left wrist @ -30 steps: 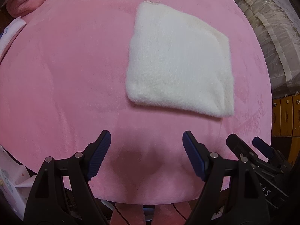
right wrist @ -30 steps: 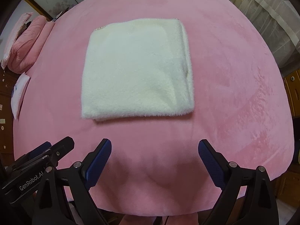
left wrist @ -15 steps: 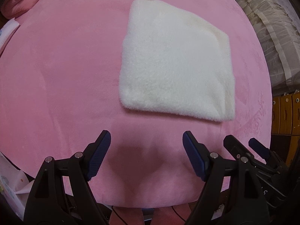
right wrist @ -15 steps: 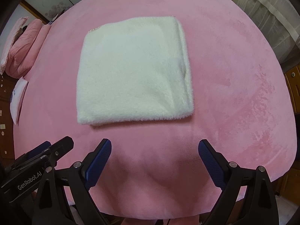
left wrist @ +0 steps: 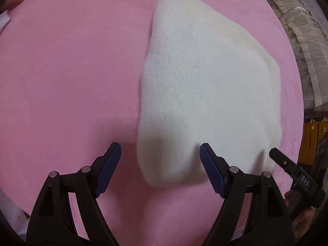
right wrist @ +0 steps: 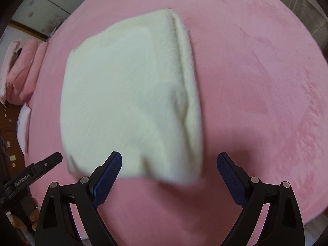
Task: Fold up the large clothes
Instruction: 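Grasp the folded cardigan bundle with the left gripper and lift it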
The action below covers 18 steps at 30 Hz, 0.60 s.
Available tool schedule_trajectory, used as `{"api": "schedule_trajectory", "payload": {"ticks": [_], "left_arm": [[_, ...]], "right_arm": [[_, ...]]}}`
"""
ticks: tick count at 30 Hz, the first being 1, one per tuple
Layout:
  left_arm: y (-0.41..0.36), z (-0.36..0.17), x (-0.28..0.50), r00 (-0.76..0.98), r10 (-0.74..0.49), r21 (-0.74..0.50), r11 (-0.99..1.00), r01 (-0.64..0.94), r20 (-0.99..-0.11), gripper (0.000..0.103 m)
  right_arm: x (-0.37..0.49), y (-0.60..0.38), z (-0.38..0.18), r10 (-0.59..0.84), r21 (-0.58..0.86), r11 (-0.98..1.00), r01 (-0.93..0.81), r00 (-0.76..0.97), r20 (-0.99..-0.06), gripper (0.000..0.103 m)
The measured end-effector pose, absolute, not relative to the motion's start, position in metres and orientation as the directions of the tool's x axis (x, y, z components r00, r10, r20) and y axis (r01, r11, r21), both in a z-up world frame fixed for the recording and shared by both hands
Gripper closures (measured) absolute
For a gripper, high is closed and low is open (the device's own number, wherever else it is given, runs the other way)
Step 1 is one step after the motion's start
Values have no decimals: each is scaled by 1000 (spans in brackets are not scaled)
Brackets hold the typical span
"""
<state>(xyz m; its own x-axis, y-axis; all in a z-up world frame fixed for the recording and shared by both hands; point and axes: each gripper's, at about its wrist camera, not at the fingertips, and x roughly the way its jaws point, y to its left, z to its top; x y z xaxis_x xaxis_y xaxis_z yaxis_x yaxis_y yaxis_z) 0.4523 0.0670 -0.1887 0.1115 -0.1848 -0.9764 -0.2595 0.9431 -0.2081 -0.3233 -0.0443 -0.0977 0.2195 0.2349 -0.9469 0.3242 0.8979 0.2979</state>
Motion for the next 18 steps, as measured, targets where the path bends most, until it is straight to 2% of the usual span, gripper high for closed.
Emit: {"api": "schedule_trajectory", "payload": {"ticks": [5,11,13,16,18], "left_arm": [[73,-202,483,140,-236,-266,925,-271,-962,26],[76,-218,511,170,-300,-339,895,-290,-939,25],[80,-223,514,176,-326,-366,881,-299,-929,23],[89,-241,520,215,-399,-450,835,-316,-891,14],[95,-252,525,227,-445,-499,797,-340,-866,13]], "right_arm": [[-285,-81,-140,376,446,834,325,258,-890,8],[-257,-105,-171,597,694,639,333,354,-720,11],[-246,-105,-179,612,695,629,349,328,-719,14],[-231,-102,-186,629,706,600,376,323,-706,16],[-223,-99,-192,632,709,580,401,329,-702,17]]}}
